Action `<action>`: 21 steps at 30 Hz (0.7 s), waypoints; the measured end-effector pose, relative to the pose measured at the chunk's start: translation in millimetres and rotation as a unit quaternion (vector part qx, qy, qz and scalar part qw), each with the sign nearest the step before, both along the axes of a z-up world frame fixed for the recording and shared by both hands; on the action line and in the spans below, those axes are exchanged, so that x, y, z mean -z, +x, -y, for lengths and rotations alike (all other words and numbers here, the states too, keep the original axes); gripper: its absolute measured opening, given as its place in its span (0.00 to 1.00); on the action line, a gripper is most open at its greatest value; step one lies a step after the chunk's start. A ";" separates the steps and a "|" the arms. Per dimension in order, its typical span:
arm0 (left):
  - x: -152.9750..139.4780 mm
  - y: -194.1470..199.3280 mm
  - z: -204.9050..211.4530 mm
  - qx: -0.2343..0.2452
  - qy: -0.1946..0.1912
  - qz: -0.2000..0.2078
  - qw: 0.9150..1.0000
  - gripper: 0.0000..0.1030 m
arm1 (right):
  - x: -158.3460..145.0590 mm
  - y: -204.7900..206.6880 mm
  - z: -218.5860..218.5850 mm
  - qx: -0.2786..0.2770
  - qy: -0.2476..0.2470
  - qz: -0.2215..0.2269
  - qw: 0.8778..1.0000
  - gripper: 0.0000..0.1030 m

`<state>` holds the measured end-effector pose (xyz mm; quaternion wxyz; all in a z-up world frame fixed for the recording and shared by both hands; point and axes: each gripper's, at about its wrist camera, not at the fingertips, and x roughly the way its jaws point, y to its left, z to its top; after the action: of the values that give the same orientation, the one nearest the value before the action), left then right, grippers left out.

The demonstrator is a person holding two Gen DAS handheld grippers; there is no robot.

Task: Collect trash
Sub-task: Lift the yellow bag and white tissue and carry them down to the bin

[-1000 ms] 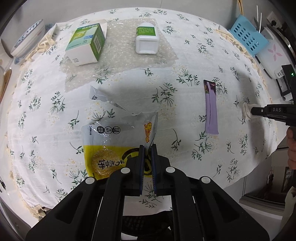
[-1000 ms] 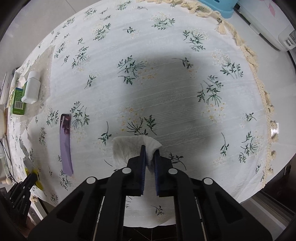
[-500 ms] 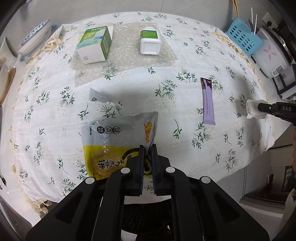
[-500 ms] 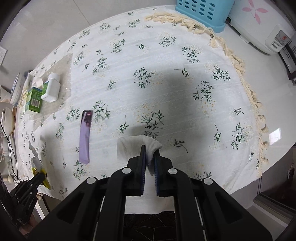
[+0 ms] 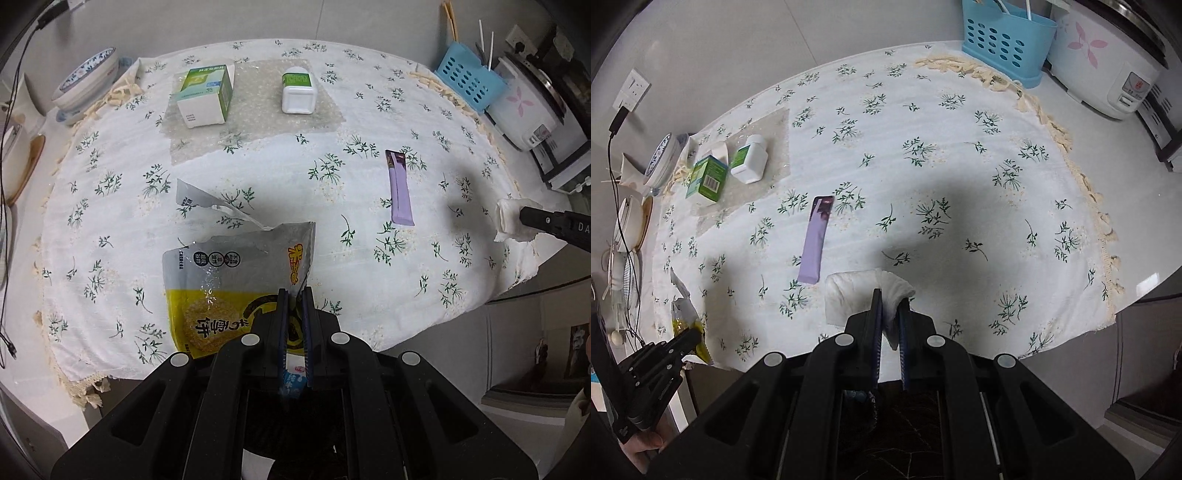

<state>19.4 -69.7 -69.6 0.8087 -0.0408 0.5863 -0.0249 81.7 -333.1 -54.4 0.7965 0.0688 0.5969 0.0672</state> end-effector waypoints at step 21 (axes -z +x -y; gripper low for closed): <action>-7.8 -76.6 -17.7 -0.005 -0.006 0.019 1.000 0.06 | -7.7 -87.1 -47.8 -0.050 0.028 0.033 0.998 0.07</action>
<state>-57.3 -52.1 -61.8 0.8197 -0.0478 0.5702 -0.0253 -5.4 -285.4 -46.7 0.8093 0.0590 0.5708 0.1256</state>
